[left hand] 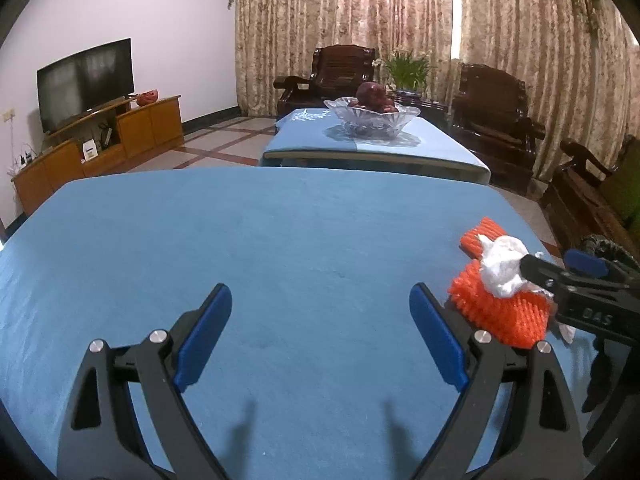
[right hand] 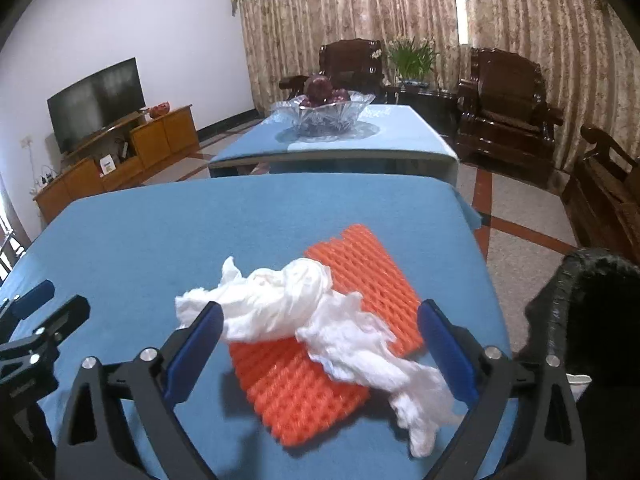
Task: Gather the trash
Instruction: 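Grasp the white tissue on the orange foam net with the right tool and lift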
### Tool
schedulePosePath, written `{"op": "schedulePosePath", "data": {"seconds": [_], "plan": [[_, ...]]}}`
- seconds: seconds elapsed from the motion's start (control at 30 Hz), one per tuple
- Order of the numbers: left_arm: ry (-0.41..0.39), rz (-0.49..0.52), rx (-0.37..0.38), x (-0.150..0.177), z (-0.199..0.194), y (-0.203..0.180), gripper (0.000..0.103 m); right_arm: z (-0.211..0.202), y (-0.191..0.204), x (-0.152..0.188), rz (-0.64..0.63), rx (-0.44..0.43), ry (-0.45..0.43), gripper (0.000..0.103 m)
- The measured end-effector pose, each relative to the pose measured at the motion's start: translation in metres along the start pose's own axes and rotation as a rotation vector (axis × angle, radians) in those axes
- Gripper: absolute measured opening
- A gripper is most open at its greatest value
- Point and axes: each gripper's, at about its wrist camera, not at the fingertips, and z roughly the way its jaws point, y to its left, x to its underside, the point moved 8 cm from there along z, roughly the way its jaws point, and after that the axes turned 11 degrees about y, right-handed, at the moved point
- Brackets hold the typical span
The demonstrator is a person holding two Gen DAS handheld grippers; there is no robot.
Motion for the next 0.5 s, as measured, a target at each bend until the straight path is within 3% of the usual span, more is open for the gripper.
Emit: {"op": "schedulePosePath", "data": {"seconds": [0.1,0.2,0.23,0.33,0.4,0.5], "plan": [[0.004,-0.002,0.001,-0.001,0.004,0.000,0.088,0.012,0.002,0.000,-0.002,-0.041,0.032,0.077],[0.011,-0.002,0.004,0.000,0.007,-0.001,0.088,0.016,0.009,0.004,-0.002,-0.142,0.066,0.053],[0.013,-0.002,0.005,0.001,0.008,-0.002,0.088,0.017,0.012,0.005,-0.010,-0.176,0.075,0.040],[0.023,-0.001,0.015,0.004,0.009,-0.007,0.088,0.012,0.018,0.007,-0.040,-0.215,0.067,0.014],[0.026,0.004,0.023,0.004,0.011,-0.011,0.088,0.005,0.016,0.005,-0.038,-0.220,0.053,0.008],[0.028,0.015,0.040,0.005,0.011,-0.021,0.088,-0.008,0.009,0.004,-0.035,-0.190,0.023,0.007]]}}
